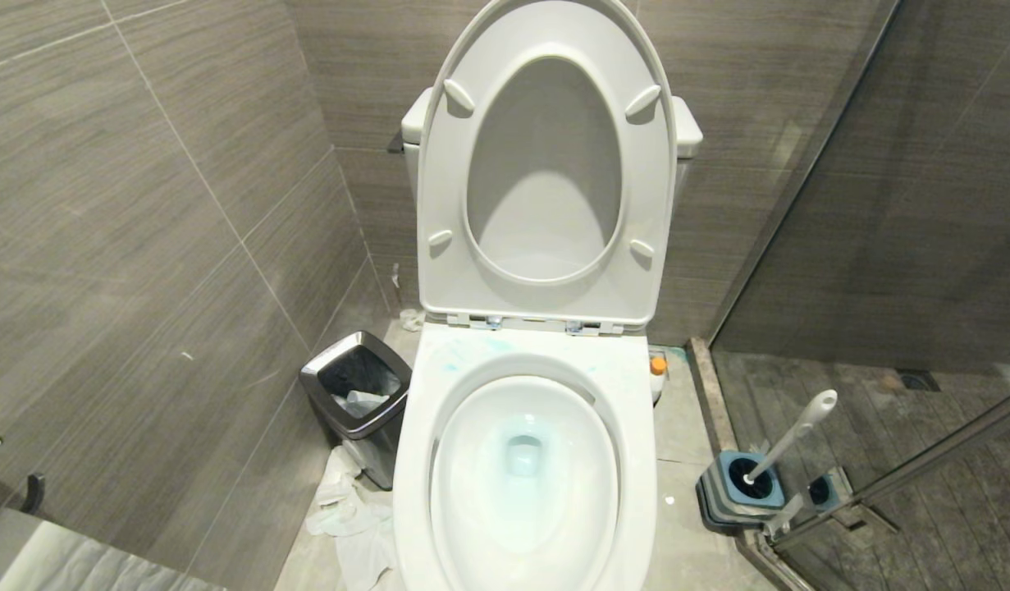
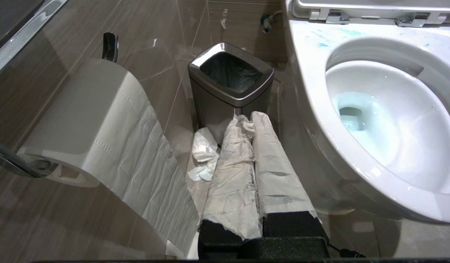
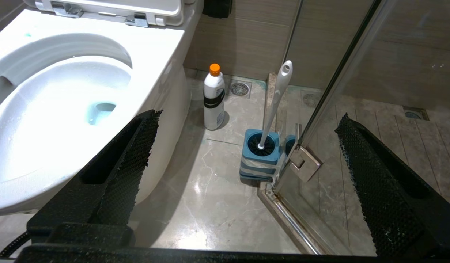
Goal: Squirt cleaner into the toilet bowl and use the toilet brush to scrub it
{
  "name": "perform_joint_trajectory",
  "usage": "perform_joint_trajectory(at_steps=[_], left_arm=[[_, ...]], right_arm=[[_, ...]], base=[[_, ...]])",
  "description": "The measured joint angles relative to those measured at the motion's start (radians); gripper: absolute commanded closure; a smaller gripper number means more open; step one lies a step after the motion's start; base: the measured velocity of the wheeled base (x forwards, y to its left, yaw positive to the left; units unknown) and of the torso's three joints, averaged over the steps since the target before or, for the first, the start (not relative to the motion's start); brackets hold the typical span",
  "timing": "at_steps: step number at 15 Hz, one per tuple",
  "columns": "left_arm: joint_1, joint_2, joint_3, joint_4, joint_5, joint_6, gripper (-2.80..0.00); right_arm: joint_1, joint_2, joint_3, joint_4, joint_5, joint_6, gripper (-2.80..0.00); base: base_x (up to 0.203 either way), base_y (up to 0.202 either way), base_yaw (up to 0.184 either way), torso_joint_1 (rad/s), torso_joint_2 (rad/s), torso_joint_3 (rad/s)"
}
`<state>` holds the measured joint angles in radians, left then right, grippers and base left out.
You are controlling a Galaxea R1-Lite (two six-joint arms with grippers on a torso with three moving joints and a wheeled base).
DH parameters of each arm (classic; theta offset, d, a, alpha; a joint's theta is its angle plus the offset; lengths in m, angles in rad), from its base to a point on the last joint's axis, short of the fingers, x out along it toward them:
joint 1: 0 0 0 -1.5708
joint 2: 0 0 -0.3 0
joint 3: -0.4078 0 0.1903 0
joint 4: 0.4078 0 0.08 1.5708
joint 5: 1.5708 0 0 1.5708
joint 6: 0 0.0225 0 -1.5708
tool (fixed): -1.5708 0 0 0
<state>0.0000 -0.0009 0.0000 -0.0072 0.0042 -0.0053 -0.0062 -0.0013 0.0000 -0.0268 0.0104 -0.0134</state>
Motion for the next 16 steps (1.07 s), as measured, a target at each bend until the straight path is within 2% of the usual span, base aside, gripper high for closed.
perform_joint_trajectory(at_steps=[16], left_arm=[[0.000,0.000,0.000,0.000,0.000,0.000,0.00]], right_arm=[[0.000,0.000,0.000,0.000,0.000,0.000,-2.80]], base=[[0.000,0.000,0.000,0.000,0.00,0.000]])
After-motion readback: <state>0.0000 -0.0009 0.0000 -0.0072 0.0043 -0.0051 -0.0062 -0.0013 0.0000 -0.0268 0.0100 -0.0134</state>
